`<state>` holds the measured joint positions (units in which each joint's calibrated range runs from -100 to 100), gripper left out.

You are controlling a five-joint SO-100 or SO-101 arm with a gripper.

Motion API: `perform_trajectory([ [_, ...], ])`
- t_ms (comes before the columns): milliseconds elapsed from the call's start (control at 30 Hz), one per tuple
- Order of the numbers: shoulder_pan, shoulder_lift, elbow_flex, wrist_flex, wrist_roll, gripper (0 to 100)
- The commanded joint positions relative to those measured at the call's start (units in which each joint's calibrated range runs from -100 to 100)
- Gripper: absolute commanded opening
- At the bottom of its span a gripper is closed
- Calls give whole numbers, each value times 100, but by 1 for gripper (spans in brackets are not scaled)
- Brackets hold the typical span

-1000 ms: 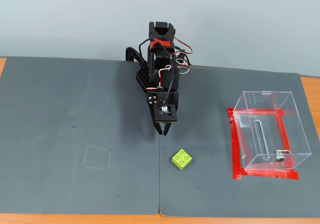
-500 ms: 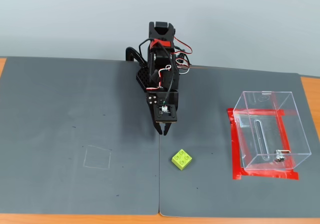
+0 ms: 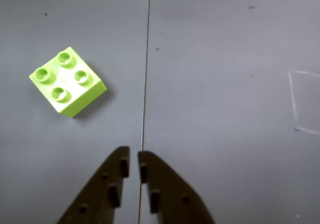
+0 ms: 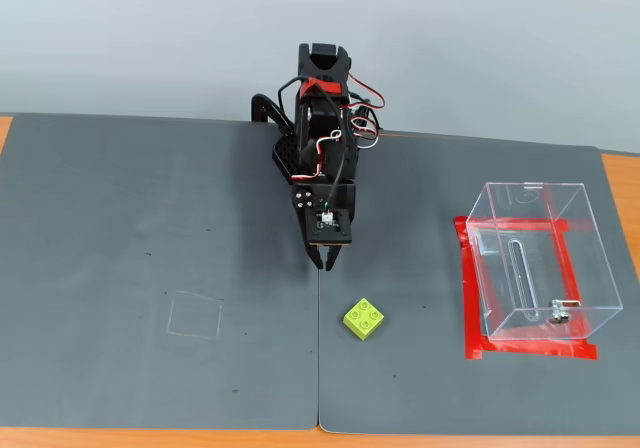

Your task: Pick the green lego block and place it into the transparent box

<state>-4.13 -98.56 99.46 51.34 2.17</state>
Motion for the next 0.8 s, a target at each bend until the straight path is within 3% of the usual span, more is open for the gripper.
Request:
perform_trajectory([
  [0, 21, -77, 18, 22, -1, 2],
  [400, -46, 101, -254, 30, 41, 2],
  [767, -61, 2246, -1855, 22, 41, 3],
])
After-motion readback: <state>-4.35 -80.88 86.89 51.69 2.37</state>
